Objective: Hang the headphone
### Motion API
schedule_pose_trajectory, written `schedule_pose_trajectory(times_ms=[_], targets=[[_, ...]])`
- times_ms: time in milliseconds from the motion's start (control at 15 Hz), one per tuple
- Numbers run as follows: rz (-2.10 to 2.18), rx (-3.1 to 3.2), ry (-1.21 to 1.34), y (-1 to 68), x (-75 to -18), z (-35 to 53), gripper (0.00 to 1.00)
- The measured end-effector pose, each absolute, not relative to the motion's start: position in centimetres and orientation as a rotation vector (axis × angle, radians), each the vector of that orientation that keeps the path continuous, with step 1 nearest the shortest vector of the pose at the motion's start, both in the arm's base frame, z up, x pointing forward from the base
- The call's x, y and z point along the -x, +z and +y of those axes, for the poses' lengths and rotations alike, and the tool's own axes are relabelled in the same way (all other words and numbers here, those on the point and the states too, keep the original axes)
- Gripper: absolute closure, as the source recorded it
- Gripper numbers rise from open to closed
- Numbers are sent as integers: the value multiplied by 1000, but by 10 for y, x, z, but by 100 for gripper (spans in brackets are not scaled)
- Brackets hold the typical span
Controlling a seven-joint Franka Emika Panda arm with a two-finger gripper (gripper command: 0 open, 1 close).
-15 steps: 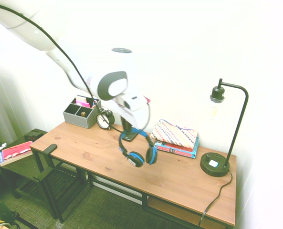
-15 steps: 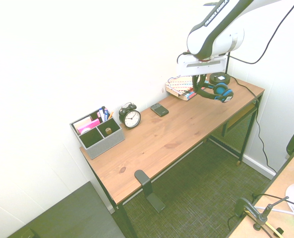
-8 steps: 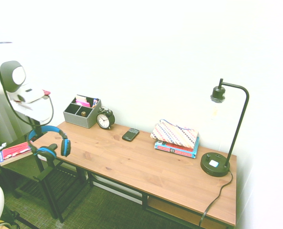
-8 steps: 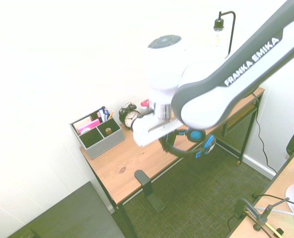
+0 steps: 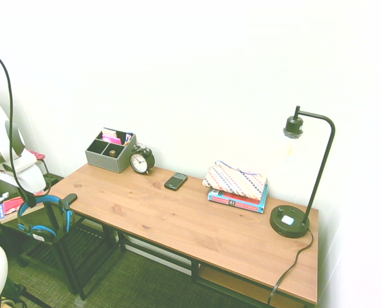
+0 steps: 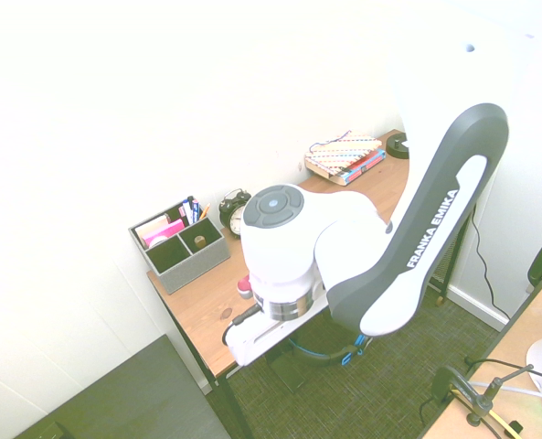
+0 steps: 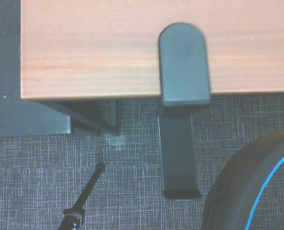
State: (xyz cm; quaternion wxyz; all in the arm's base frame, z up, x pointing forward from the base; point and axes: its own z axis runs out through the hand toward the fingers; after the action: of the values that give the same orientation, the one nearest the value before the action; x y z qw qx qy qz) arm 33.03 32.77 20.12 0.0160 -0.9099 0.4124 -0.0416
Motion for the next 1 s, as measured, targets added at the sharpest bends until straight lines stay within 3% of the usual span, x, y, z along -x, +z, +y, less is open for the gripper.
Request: schedule_pose_trajectory(times_ms=[267,800,867,1000], targets=[[1267,2892,-70,146,-312,346,100],[1282,2907,-102,81,-347,361,100],[1285,2914,-113,76,-349,362,0],[1307,2920,-103,66,-356,359,0]])
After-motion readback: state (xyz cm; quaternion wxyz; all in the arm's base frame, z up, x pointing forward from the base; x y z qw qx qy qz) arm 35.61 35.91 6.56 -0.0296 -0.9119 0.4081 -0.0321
